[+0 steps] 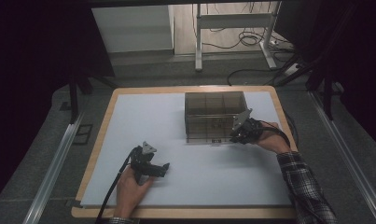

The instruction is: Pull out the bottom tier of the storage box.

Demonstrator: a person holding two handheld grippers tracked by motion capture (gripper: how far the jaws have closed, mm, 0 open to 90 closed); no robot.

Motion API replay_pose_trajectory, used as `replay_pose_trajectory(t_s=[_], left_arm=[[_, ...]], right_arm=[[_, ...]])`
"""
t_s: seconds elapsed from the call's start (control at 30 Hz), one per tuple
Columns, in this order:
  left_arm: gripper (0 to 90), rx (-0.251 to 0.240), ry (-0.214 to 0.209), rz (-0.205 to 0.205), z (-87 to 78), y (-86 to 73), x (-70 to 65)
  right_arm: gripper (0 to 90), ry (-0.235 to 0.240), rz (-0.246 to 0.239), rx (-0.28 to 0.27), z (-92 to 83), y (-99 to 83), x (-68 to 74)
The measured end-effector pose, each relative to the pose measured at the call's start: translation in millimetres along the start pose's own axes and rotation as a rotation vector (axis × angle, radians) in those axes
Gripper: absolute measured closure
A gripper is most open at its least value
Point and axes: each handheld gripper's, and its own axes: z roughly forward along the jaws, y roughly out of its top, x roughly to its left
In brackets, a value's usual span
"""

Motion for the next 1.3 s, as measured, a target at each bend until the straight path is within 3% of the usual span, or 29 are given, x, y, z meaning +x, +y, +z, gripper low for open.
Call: replay_pose_trajectory(t_s=[0.2, 0.53, 0.9, 1.3], left_arm=[[0.0, 0.000, 0.000, -0.001, 0.0, 0.0, 0.0], [0.0, 0.000, 0.000, 0.000, 0.0, 0.0, 0.0], [0.0, 0.000, 0.000, -0.001, 0.0, 0.0, 0.0], [0.0, 0.000, 0.000, 0.000, 0.0, 0.0, 0.0]], right_arm=[[78.6, 0.058, -0.023, 0.016, 7.7, -2.8, -8.1], [85.9, 0.113, -0.084, 0.034, 10.0, -2.3, -14.0], [86.7, 0.123, -0.106, 0.036, 8.6, -1.7, -13.5], [85.9, 0.126, -0.133, 0.043, 2.4, 1.5, -2.9]])
